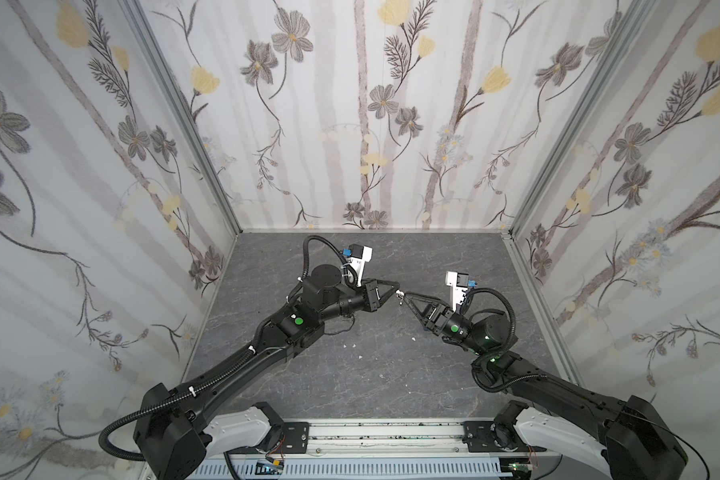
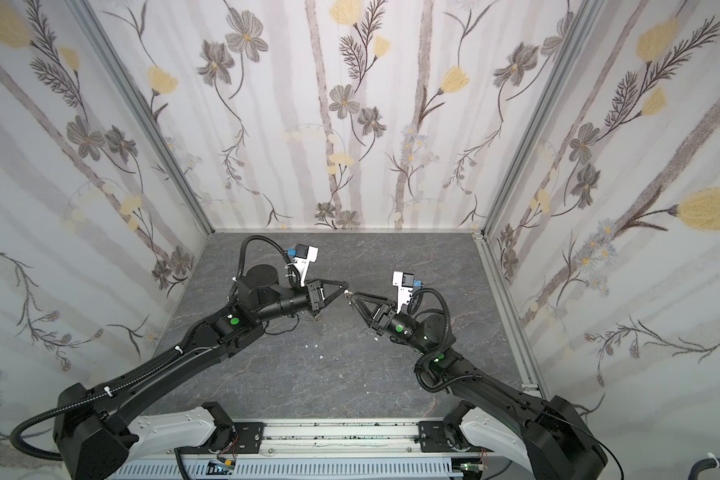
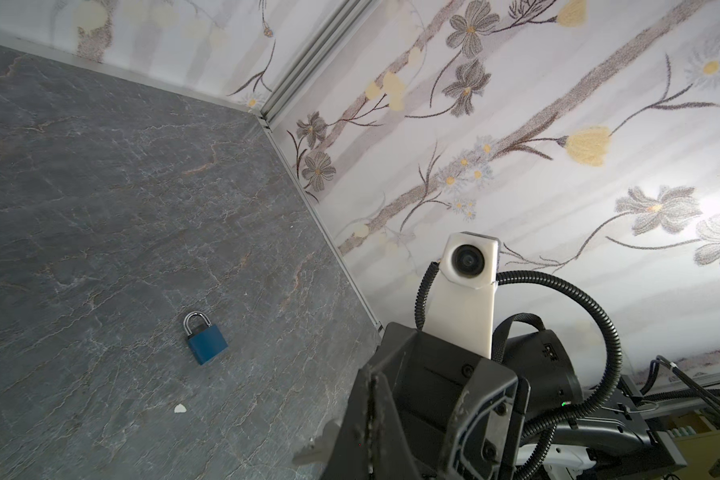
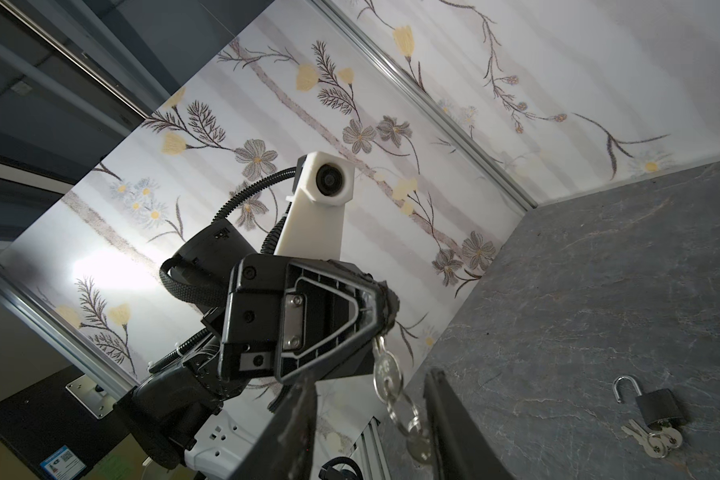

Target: Unlock with the key

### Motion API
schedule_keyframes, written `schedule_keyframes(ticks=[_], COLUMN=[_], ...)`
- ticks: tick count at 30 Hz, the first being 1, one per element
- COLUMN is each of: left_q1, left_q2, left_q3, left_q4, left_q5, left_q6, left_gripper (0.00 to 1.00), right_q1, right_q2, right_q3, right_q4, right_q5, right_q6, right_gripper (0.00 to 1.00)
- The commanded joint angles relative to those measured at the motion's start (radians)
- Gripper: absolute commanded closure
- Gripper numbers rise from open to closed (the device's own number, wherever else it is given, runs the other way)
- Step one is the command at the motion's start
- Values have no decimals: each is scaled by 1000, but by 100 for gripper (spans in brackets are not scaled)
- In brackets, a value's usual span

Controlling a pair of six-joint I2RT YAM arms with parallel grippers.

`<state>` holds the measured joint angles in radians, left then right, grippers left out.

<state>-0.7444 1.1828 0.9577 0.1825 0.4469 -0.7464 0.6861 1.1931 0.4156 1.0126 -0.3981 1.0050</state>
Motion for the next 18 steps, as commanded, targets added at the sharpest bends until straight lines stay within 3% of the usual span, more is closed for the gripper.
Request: schedule_keyframes(ticks=[1,6,12,14,16,18], left_q1=[-2,-8,-10,-10,-6,9], left_q2=[-4,-1,-10,-15,-24,-33], left_q3=[-8,-12,-22,-27,-33,-47], left_q4=[87,112,131,127,115,123], left_q5=[20,36,37,31,11,12], left_q6=[-22,-29,-36,-41,-60,-83], left_gripper=[100,100,100,100,77,66], right_q1=[0,-1,-6,-9,-13,-17], right_q2=[14,35,65,67,62,55], right_q3=[11,27,33,29,24,17], right_q4=[65,80,114,122,123,122], right_q5=[-34,-54,-77,-78,-78,-80], right_q6=[20,21,34,37,35,34], right_gripper=[60,74,100,100,100,100])
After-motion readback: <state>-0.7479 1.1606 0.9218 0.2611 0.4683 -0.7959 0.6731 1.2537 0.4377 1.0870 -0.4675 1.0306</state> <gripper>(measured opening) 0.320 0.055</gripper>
